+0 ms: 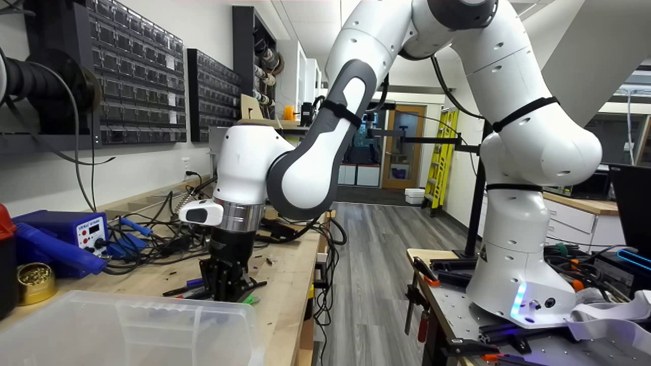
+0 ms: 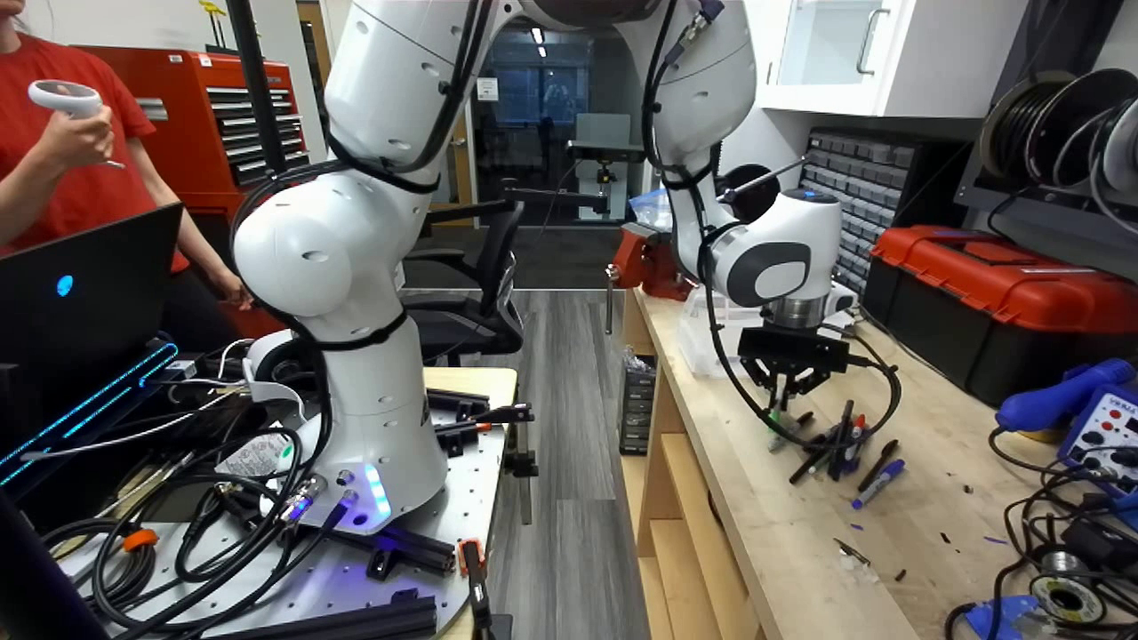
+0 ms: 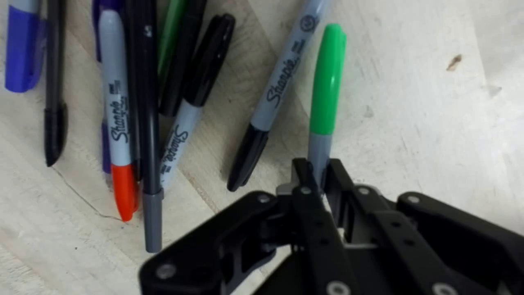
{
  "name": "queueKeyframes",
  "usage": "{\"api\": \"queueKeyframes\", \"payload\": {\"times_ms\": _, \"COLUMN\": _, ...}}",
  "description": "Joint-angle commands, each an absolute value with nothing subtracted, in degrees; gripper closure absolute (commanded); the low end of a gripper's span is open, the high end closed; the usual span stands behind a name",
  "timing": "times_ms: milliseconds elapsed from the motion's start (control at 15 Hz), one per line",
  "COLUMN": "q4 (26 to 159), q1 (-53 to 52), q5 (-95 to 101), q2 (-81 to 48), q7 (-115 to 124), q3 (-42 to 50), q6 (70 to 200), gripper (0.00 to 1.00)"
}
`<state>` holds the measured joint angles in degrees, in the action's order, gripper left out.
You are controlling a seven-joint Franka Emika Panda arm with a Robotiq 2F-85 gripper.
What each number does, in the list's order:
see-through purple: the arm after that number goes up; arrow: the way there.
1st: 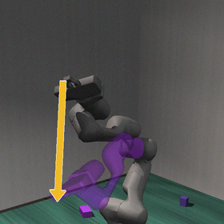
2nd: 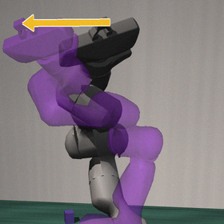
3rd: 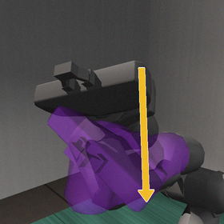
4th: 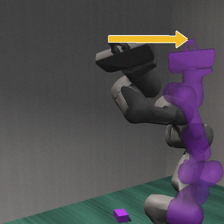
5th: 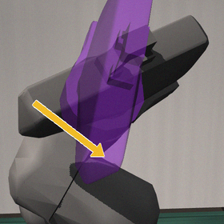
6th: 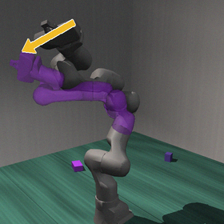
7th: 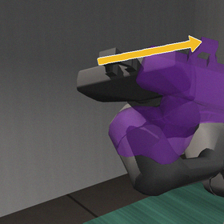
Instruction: Put the green marker into the box.
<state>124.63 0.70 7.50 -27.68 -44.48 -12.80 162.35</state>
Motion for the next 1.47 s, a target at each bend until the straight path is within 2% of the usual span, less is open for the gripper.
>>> {"api": "queueKeyframes", "payload": {"times_ms": 0, "q4": 124.8, "q1": -2.8, "q5": 9.7, "q2": -21.5, "q7": -37.1, "q3": -9.7, "q6": 156.5, "gripper": 0.96}}
{"api": "queueKeyframes", "payload": {"times_ms": 400, "q4": 115.6, "q1": -11.5, "q5": 18.7, "q2": -17.5, "q7": -15.8, "q3": -5.5, "q6": 138.4, "gripper": 0.96}}
{"api": "queueKeyframes", "payload": {"times_ms": 800, "q4": 102.5, "q1": -17.3, "q5": 21.5, "q2": -20.7, "q7": 1.5, "q3": -7.2, "q6": 120.8, "gripper": 0.96}}
{"api": "queueKeyframes", "payload": {"times_ms": 1400, "q4": 87.3, "q1": -22.7, "q5": 17.8, "q2": -30.3, "q7": 17.6, "q3": -7.9, "q6": 109.5, "gripper": 0.96}}
